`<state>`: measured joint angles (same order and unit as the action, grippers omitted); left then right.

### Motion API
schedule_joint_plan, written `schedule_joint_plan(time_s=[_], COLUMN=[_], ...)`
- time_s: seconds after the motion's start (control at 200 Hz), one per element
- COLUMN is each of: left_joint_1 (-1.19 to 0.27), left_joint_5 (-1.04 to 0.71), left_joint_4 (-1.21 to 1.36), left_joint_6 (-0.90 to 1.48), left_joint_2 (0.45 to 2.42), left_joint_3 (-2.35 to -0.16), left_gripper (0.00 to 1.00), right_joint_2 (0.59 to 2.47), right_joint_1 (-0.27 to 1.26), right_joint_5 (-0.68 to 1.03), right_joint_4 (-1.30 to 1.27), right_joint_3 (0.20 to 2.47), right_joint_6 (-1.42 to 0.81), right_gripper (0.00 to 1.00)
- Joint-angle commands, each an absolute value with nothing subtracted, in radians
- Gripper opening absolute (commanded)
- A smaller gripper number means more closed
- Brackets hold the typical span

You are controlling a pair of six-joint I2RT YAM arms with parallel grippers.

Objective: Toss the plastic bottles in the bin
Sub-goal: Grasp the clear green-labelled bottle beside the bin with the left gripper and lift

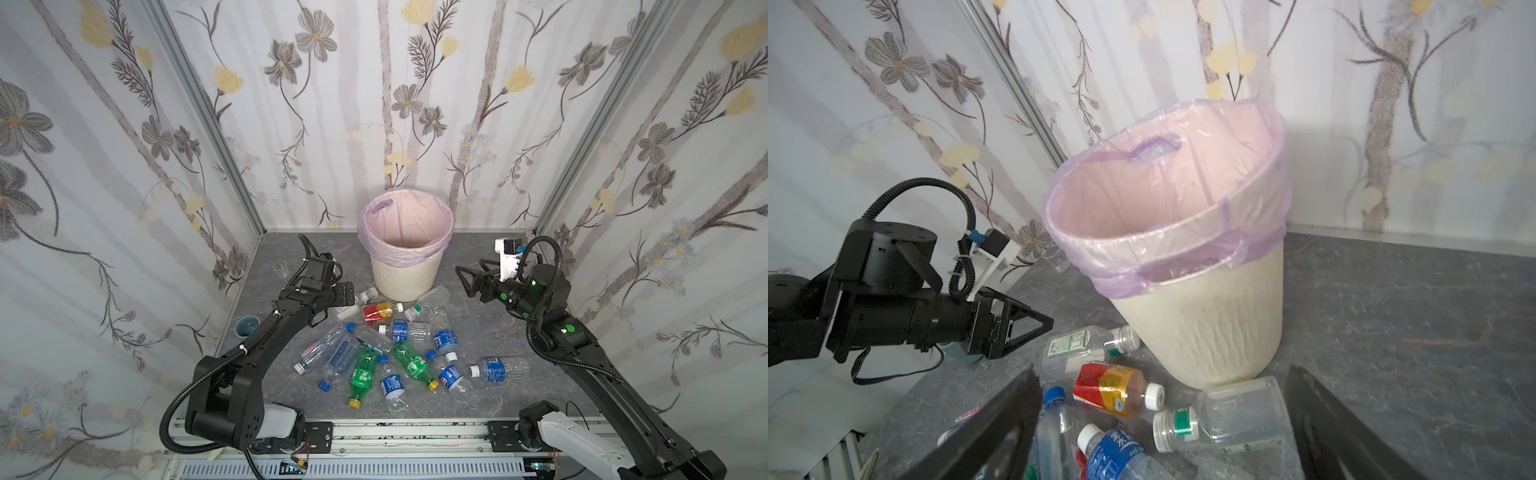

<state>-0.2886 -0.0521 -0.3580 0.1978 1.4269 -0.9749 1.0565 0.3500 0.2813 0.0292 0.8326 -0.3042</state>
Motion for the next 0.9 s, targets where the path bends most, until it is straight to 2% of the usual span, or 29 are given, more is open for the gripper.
schedule_joint_plan(time_s=[0.0, 0.145, 0.47, 0.515, 0.61, 0.814, 0.894], left_joint_1=[-0.293, -0.297, -0.299, -0.299, -0.299, -0.299, -0.299], left_joint_5=[-0.079, -0.084, -0.127, -0.117, -0.109, -0.052, -0.029], left_joint_4=[-0.322, -0.3, -0.242, -0.241, -0.238, -0.224, -0.217], left_joint_6=[0.153, 0.125, 0.09, 0.092, 0.093, 0.118, 0.128], left_joint_2=[1.512, 1.61, 1.721, 1.723, 1.725, 1.724, 1.723], left_joint_3=[-1.003, -1.026, -1.041, -1.032, -1.007, -0.958, -0.95], left_gripper=[0.93, 0.93, 0.92, 0.91, 0.82, 0.81, 0.76], right_joint_2=[0.99, 0.919, 0.889, 0.89, 0.888, 0.892, 0.893], right_joint_1=[0.309, 0.242, 0.212, 0.212, 0.211, 0.21, 0.21], right_joint_5=[0.293, 0.338, 0.352, 0.353, 0.353, 0.356, 0.356], right_joint_4=[-0.004, 0.003, 0.012, 0.012, 0.008, -0.003, -0.004], right_joint_3=[0.761, 0.655, 0.616, 0.615, 0.612, 0.597, 0.595], right_joint_6=[-0.332, -0.348, -0.348, -0.348, -0.348, -0.355, -0.358], right_gripper=[0.93, 0.93, 0.93, 0.93, 0.93, 0.93, 0.93])
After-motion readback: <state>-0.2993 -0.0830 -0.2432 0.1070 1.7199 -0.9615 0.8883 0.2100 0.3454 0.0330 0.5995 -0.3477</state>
